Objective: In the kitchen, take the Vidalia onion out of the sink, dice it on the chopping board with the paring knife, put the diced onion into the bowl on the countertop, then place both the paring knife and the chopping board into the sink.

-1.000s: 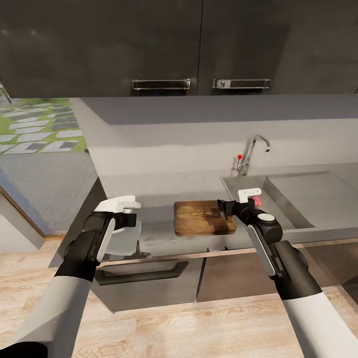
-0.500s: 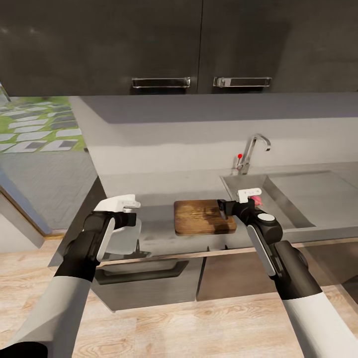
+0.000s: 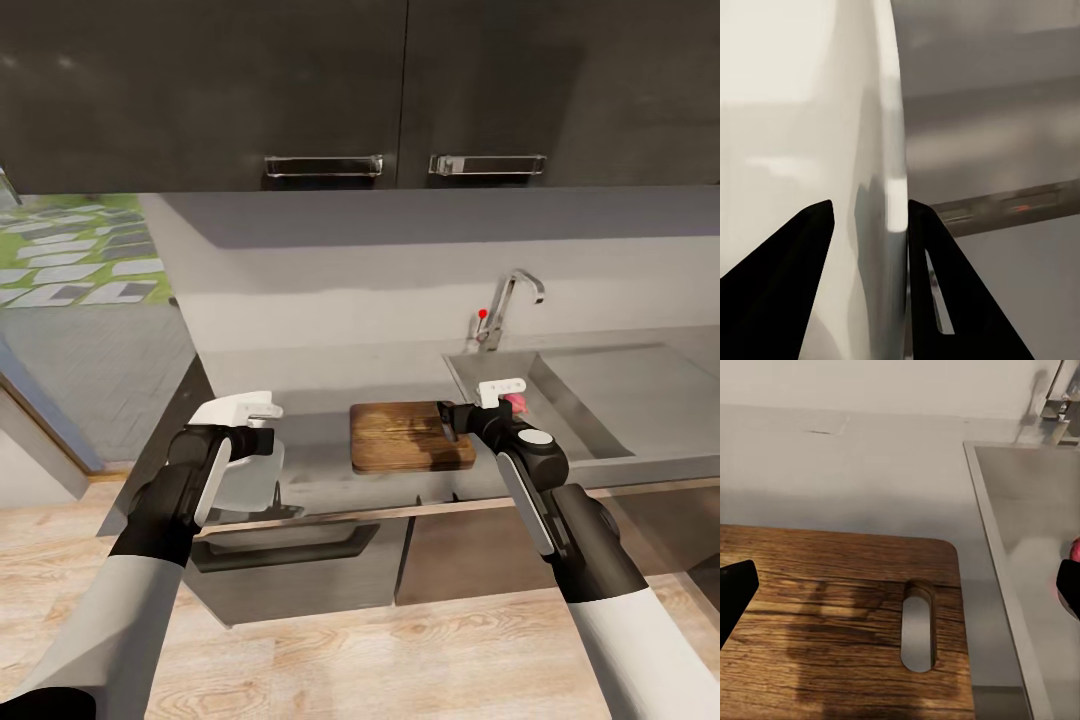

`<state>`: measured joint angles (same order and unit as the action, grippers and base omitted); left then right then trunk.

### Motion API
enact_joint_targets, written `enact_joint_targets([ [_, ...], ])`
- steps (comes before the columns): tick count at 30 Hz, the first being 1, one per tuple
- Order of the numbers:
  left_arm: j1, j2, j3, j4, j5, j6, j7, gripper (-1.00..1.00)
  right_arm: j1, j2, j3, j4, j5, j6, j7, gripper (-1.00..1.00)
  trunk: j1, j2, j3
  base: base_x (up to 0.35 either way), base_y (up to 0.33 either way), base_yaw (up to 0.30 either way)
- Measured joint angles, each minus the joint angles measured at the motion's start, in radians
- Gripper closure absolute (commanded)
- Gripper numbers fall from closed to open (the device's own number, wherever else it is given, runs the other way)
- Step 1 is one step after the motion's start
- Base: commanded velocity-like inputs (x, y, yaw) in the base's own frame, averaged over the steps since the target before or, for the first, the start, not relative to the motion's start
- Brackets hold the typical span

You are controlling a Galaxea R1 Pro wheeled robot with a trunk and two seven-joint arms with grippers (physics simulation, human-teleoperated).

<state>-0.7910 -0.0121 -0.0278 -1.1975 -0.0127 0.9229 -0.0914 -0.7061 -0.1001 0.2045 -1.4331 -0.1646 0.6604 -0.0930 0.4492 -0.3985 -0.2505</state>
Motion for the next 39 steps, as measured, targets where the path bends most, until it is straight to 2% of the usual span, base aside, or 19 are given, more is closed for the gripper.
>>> enact_joint_targets([
  [4,0.000,0.000,0.000,0.000,0.000,0.000,0.000,1.00,0.000,0.000,0.000,0.000,0.000,0.000,0.000,-1.00,0.000,0.000,0.000,0.000,0.000,0.000],
  [5,0.000,0.000,0.000,0.000,0.000,0.000,0.000,-1.00,0.000,0.000,0.000,0.000,0.000,0.000,0.000,-1.00,0.000,0.000,0.000,0.000,0.000,0.000],
  [6,0.001,0.000,0.000,0.071,0.017,0.001,-0.001,-1.00,0.000,0.000,0.000,0.000,0.000,0.000,0.000,-1.00,0.000,0.001,0.000,0.000,0.000,0.000],
  [16,0.000,0.000,0.000,0.070,0.016,-0.002,-0.001,-1.00,0.000,0.000,0.000,0.000,0.000,0.000,0.000,-1.00,0.000,0.000,0.000,0.000,0.000,0.000],
  [29,0.000,0.002,-0.002,-0.028,0.016,-0.004,0.000,-1.00,0.000,0.000,0.000,0.000,0.000,0.000,0.000,-1.00,0.000,0.000,0.000,0.000,0.000,0.000],
  [39,0.003,0.004,-0.002,-0.140,0.016,-0.003,0.001,-1.00,0.000,0.000,0.001,0.000,0.000,0.000,0.000,-1.00,0.000,0.000,0.000,0.000,0.000,0.000],
])
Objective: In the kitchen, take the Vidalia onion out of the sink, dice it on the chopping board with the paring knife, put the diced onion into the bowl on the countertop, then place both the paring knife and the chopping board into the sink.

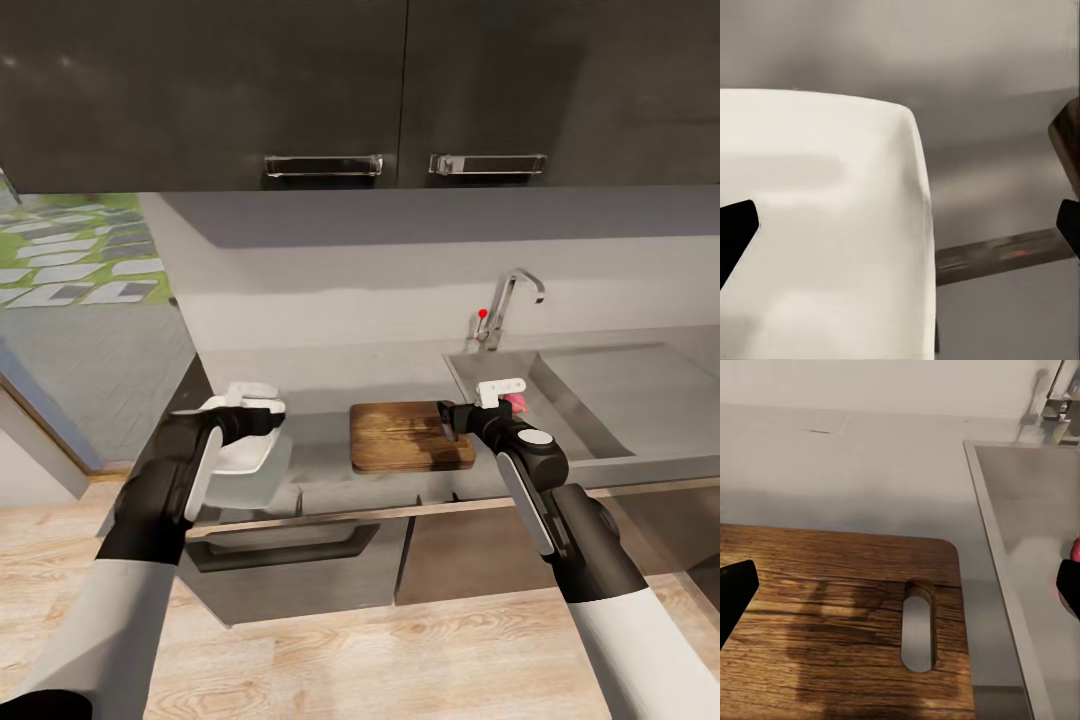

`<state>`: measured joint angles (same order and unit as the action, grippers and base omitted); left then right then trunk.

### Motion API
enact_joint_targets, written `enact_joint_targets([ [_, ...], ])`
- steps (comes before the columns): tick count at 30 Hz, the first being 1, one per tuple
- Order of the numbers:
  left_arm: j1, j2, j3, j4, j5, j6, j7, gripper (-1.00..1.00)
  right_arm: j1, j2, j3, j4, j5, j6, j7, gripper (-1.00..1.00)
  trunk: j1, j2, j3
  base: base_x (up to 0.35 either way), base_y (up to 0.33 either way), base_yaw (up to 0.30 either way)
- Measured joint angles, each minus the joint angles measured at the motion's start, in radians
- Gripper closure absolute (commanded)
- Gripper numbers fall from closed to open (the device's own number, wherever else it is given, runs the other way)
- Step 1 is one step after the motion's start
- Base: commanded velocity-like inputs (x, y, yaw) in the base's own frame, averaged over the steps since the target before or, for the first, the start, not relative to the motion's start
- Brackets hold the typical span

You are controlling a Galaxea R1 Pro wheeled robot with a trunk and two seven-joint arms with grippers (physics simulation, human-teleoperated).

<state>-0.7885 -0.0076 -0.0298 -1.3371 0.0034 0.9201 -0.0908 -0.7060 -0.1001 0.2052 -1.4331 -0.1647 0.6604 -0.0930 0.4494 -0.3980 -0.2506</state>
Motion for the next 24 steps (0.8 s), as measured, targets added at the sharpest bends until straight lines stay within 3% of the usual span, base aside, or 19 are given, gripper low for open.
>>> enact_joint_targets([
  [10,0.008,-0.003,-0.001,-0.126,0.002,0.000,-0.002,-1.00,0.000,0.000,0.001,0.000,0.000,0.000,0.000,-1.00,0.001,0.000,0.000,-0.034,0.000,0.000],
  [24,0.009,-0.005,-0.002,-0.137,0.003,0.000,-0.003,-1.00,0.000,0.000,0.001,0.000,0.000,0.000,0.000,-1.00,0.001,0.000,0.000,-0.294,0.000,0.000],
])
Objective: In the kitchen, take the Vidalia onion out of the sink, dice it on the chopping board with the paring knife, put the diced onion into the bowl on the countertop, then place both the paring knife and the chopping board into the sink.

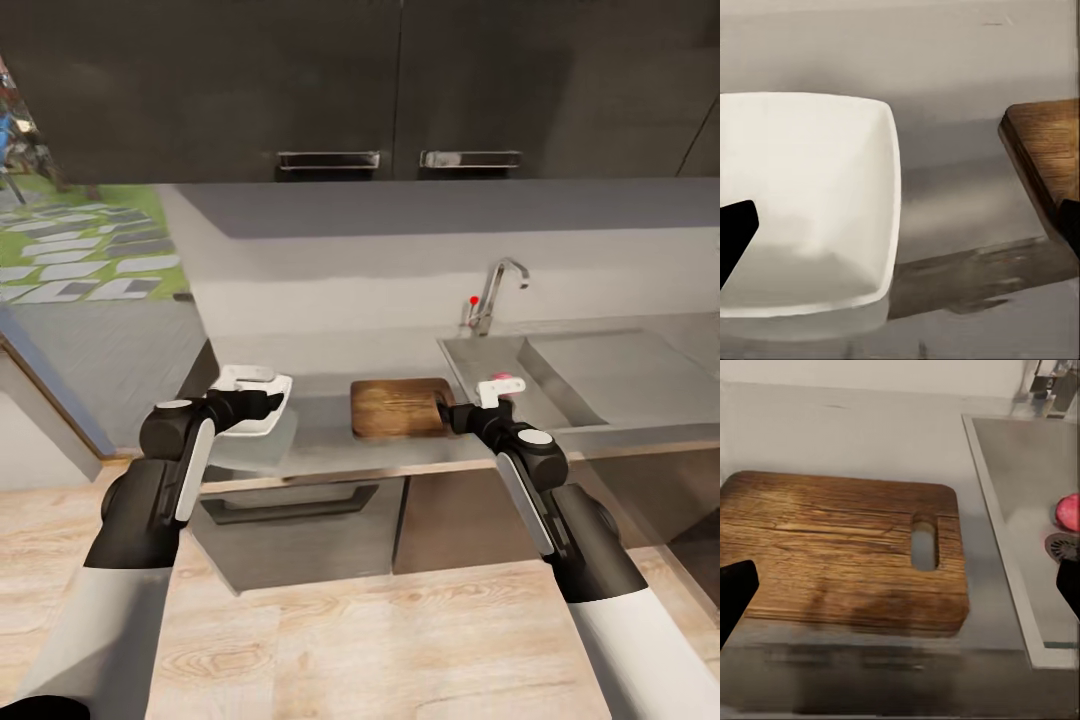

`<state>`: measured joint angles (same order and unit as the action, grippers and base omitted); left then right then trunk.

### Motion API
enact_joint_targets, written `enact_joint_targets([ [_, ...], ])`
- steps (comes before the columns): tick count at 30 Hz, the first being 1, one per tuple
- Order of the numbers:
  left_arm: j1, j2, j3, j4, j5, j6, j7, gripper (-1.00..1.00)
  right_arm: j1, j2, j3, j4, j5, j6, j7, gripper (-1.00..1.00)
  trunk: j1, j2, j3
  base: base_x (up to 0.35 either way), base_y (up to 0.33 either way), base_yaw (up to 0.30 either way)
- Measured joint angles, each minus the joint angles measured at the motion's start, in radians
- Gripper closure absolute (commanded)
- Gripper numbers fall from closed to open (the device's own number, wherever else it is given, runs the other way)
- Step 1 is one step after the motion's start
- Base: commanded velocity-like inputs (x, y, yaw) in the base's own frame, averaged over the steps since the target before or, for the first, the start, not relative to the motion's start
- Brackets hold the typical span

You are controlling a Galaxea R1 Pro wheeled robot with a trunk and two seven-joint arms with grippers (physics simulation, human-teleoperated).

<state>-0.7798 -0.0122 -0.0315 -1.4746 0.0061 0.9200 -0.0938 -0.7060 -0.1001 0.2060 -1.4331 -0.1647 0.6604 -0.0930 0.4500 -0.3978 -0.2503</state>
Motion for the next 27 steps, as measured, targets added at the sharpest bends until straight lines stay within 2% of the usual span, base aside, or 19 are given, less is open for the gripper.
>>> enact_joint_targets([
  [3,0.000,-0.004,-0.001,-0.002,0.000,0.000,0.000,-1.00,0.000,0.000,0.000,0.000,0.000,0.000,0.000,-1.00,0.000,0.000,0.001,-0.231,0.000,0.000],
  [5,0.000,-0.036,-0.001,-0.010,0.002,0.000,0.000,-1.00,0.000,0.000,-0.004,0.000,0.000,0.000,0.000,-1.00,0.000,0.000,0.001,-0.057,0.000,0.000],
  [8,0.000,-0.053,-0.002,-0.015,0.001,0.000,-0.001,-1.00,0.000,0.000,-0.013,0.000,0.000,0.000,0.000,-1.00,-0.001,0.000,0.001,-0.028,0.000,0.000],
  [9,0.000,-0.070,-0.002,-0.023,0.003,0.000,-0.001,-1.00,0.000,0.000,-0.047,-0.001,0.002,0.000,0.000,-1.00,-0.001,0.000,0.001,-0.008,0.000,0.000],
  [12,0.000,-0.077,-0.002,-0.025,0.002,-0.009,-0.003,-1.00,0.000,0.000,-0.084,-0.006,0.001,0.001,0.000,-1.00,-0.001,0.000,0.001,-0.004,0.000,0.000],
  [16,0.000,-0.079,-0.002,-0.024,0.001,-0.073,-0.001,-1.00,-0.001,-0.003,-0.131,-0.016,0.002,0.001,-0.002,-1.00,-0.001,0.000,0.001,0.000,0.000,0.000],
  [17,0.000,-0.080,-0.002,-0.022,0.001,-0.093,-0.001,-1.00,-0.002,-0.009,-0.180,-0.035,0.006,0.001,-0.006,-1.00,-0.001,0.000,0.001,0.000,0.000,0.000],
  [19,0.000,-0.080,-0.002,-0.020,0.001,-0.100,0.000,-1.00,-0.002,-0.029,-0.226,-0.042,0.006,0.000,-0.009,-1.00,-0.001,0.000,0.001,0.000,0.000,0.000],
  [23,0.000,-0.081,-0.002,-0.019,0.001,-0.105,0.000,-1.00,-0.002,-0.072,-0.284,-0.046,0.004,0.000,-0.008,-1.00,-0.001,0.000,0.001,0.000,0.000,0.000],
  [26,0.000,-0.081,-0.002,-0.019,0.001,-0.107,0.001,-1.00,-0.002,-0.120,-0.337,-0.049,0.005,0.000,0.002,-1.00,-0.001,0.000,0.001,0.000,0.000,0.000],
  [27,0.000,-0.081,-0.002,-0.019,0.001,-0.107,0.001,-1.00,-0.002,-0.123,-0.341,-0.049,0.003,0.000,0.003,-1.00,-0.001,0.000,0.001,0.000,0.000,0.000],
])
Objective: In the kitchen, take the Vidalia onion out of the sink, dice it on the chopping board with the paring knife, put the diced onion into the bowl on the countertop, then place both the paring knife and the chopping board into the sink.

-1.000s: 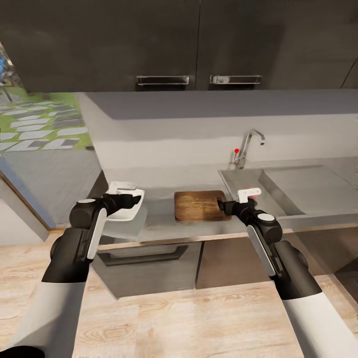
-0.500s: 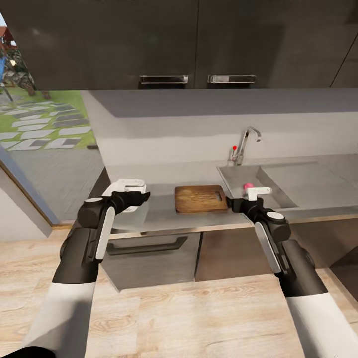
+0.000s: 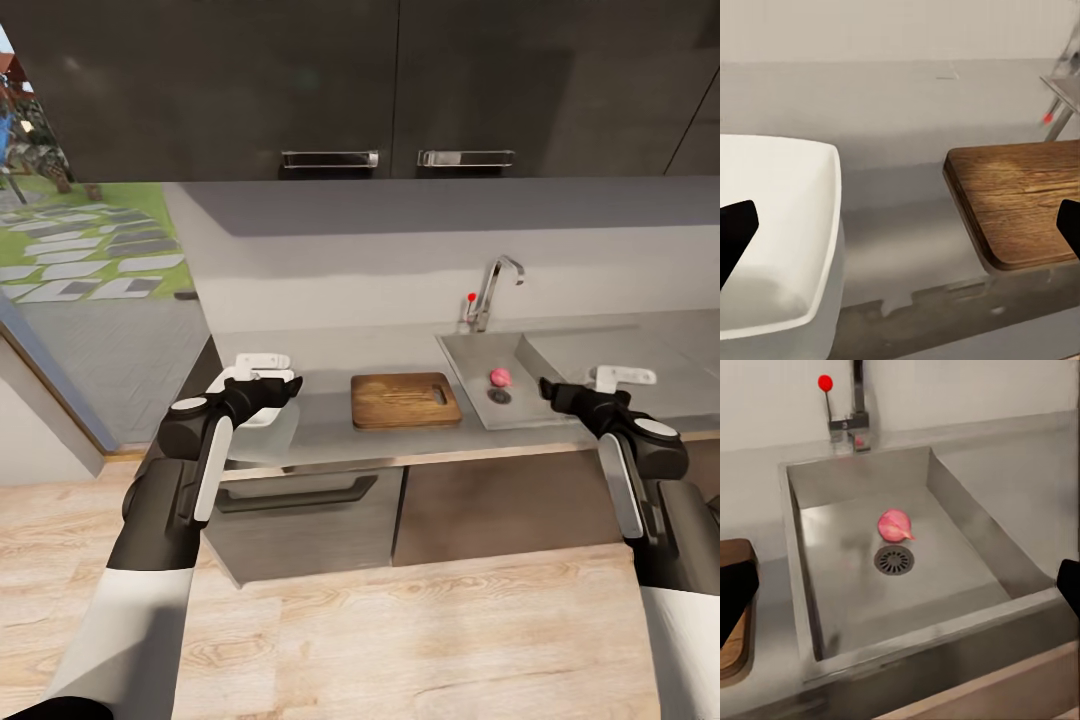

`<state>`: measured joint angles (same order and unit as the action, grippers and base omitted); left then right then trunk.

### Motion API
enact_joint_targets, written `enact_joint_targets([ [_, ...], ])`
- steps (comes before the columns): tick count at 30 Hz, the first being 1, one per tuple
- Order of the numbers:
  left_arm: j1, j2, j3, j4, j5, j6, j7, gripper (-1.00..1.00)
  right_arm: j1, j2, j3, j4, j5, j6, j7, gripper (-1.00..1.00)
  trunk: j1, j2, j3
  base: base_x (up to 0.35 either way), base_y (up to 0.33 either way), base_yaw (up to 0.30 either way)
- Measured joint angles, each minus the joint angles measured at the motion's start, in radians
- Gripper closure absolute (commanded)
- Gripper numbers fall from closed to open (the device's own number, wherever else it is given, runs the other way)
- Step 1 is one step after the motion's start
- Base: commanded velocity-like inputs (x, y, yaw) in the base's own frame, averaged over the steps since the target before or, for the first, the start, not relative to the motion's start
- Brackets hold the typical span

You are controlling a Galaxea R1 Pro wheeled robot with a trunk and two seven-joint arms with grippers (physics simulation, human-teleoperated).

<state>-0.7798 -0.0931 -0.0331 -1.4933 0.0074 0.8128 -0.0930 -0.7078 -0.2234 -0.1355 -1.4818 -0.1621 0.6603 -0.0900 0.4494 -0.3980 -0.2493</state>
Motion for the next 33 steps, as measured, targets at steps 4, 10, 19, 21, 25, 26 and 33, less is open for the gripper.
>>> enact_joint_targets([
  [4,0.000,0.000,0.000,0.001,0.000,0.000,0.001,-1.00,0.000,-0.008,-0.011,0.000,-0.002,0.001,0.004,-1.00,0.000,0.000,0.000,0.000,-0.002,0.000],
  [10,0.000,-0.001,-0.001,0.001,0.000,-0.001,0.001,-1.00,0.000,-0.009,-0.013,-0.002,-0.002,0.002,0.005,-1.00,0.000,0.000,0.000,0.000,-0.098,0.000],
  [19,0.000,-0.016,-0.007,0.002,0.000,0.001,0.001,-1.00,0.000,-0.009,-0.014,-0.002,-0.002,0.003,0.005,-1.00,0.000,0.000,-0.001,0.000,-0.289,-0.205],
  [21,0.000,-0.016,-0.007,0.002,0.000,0.001,0.001,-1.00,0.000,-0.009,-0.014,-0.002,-0.002,0.003,0.005,-1.00,0.000,0.000,-0.001,0.000,-0.311,-0.267],
  [25,0.000,-0.018,-0.008,0.003,0.000,0.001,0.001,-1.00,0.000,-0.009,-0.014,-0.002,-0.002,0.003,0.005,-1.00,0.000,0.000,-0.003,0.000,-0.314,-0.277],
  [26,0.000,-0.018,-0.008,0.003,0.000,0.001,0.001,-1.00,0.000,-0.009,-0.014,-0.002,-0.002,0.003,0.005,-1.00,0.000,0.000,-0.003,0.000,-0.315,-0.280],
  [33,0.000,-0.018,-0.008,0.003,0.000,0.001,0.001,-1.00,0.000,-0.009,-0.014,-0.002,-0.002,0.003,0.005,-1.00,0.000,0.000,-0.005,0.011,-0.315,-0.255],
])
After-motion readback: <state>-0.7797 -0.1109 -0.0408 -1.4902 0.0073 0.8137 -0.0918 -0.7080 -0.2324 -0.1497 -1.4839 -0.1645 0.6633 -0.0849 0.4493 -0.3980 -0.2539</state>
